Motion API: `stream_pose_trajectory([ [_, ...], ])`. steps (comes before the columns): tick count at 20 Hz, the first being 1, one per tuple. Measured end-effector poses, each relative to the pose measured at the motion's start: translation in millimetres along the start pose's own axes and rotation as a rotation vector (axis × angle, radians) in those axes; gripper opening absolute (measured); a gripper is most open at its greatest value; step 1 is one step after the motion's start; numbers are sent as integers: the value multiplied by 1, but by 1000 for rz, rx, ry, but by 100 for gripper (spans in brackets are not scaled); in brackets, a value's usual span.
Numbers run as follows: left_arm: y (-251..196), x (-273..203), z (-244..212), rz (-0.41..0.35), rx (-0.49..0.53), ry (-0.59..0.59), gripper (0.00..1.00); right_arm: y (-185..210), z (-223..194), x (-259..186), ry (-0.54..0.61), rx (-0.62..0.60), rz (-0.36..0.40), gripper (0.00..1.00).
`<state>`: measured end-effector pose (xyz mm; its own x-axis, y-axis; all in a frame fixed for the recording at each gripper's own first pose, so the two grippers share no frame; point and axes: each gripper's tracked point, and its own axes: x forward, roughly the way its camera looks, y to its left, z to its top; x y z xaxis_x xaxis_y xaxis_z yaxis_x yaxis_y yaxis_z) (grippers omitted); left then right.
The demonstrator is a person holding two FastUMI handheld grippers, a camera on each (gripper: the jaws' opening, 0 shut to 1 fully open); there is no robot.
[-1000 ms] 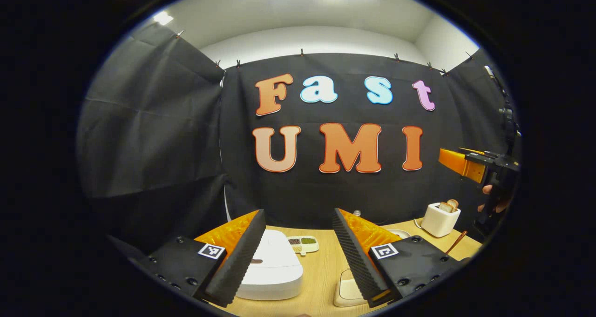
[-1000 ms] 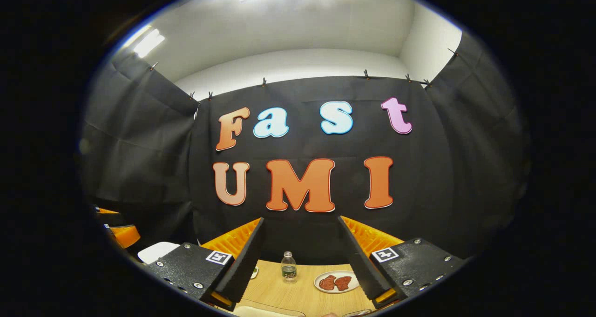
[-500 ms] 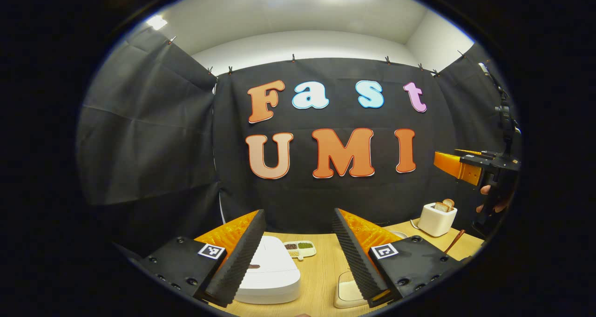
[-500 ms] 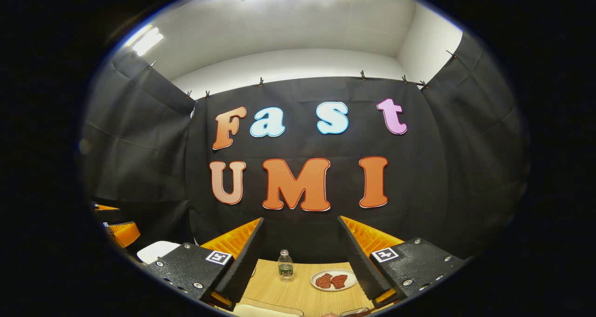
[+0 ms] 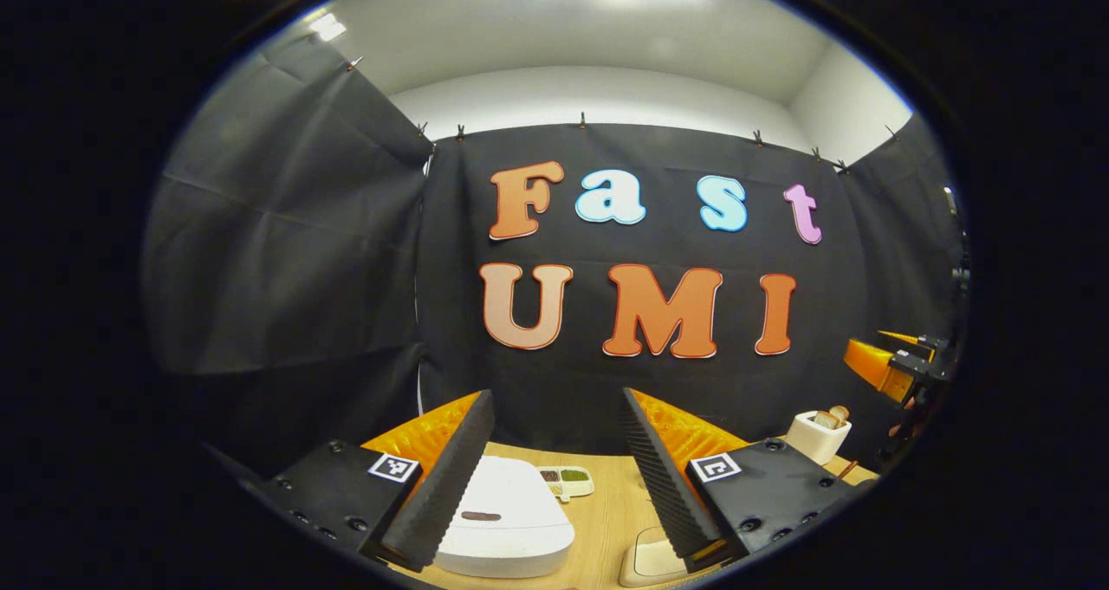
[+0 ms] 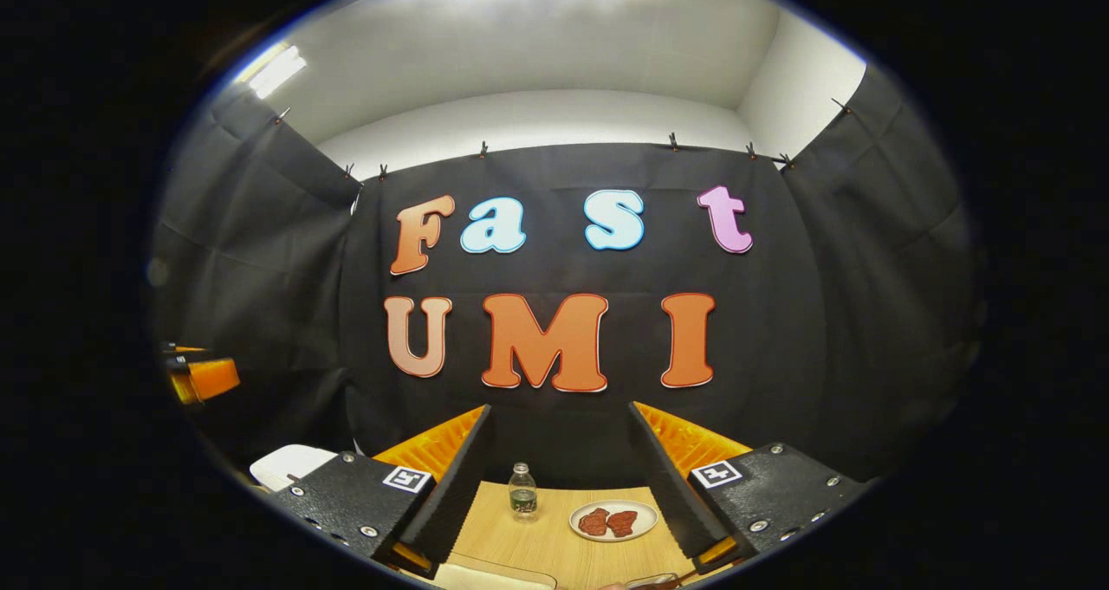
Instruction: Close the left gripper, press the button to open the rice cooker; take a wooden spoon from the chopstick holder with the right hand, scoop a spoonful of rice and pour it into the rice cooker, then put the wooden spoon back into the chopstick holder.
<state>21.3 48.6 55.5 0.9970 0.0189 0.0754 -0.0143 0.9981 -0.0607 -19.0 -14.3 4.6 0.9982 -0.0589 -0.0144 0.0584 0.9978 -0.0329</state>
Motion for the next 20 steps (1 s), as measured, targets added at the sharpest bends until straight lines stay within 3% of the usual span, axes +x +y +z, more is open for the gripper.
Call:
stream_pose_trajectory([
  [2,14,7,0,18,15,8,99,-5,-2,-2,3,-2,-12,94],
  [4,23,11,-9,39,57,47,73,-12,-6,-7,8,-3,-29,94],
  [6,41,19,-17,93,124,88,31,-22,-4,-10,1,-2,-54,93],
  [8,49,26,-29,105,110,152,6,-31,-6,-14,5,-3,-84,94],
  [20,80,70,-184,95,-201,890,5,-85,-16,-68,50,-110,-268,93],
])
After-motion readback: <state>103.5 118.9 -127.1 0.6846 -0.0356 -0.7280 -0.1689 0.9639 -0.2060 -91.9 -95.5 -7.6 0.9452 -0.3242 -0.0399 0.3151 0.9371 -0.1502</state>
